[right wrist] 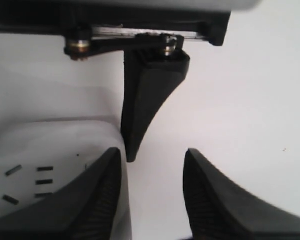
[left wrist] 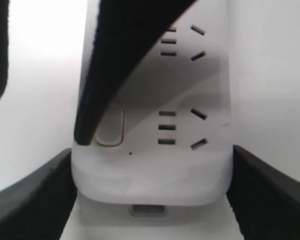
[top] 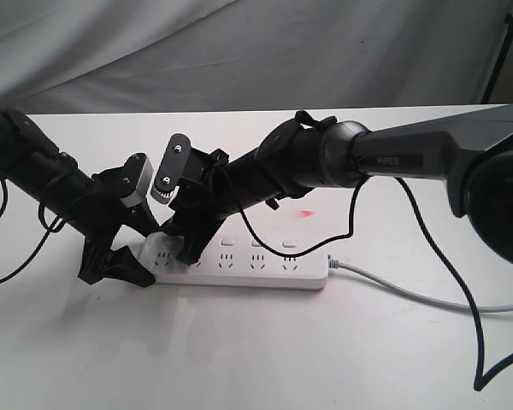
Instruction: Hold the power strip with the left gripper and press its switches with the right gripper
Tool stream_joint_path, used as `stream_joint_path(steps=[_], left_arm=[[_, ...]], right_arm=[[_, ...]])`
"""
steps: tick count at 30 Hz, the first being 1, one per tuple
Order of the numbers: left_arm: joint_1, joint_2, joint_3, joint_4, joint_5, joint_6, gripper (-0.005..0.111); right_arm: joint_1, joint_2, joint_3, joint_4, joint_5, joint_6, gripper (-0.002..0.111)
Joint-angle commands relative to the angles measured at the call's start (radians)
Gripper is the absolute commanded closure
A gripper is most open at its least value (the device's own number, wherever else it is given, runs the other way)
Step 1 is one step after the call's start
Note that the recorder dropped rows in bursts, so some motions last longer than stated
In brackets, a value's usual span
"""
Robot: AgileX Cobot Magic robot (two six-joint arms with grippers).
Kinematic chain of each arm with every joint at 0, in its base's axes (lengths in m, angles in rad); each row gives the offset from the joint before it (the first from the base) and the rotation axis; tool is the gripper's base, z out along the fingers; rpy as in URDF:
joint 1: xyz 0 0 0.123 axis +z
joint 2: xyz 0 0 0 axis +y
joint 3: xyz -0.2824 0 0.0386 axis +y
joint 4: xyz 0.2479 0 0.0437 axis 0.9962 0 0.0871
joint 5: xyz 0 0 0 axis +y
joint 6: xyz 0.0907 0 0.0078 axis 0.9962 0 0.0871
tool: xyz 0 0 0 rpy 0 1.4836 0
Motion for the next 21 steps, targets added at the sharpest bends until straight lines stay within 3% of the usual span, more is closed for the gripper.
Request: stream_joint_path(steps=[1, 21], left_arm=[[0.000, -0.005, -0.006, -0.001, 0.002, -0.001, 0.050], [0.000, -0.005, -0.006, -0.001, 0.002, -0.001, 0.050]], right_arm=[[0.009, -0.014, 0.004, 0.009, 0.020, -0.005, 0.069], [0.014, -0.012, 0.004, 0.026, 0.024, -0.005, 0.069]])
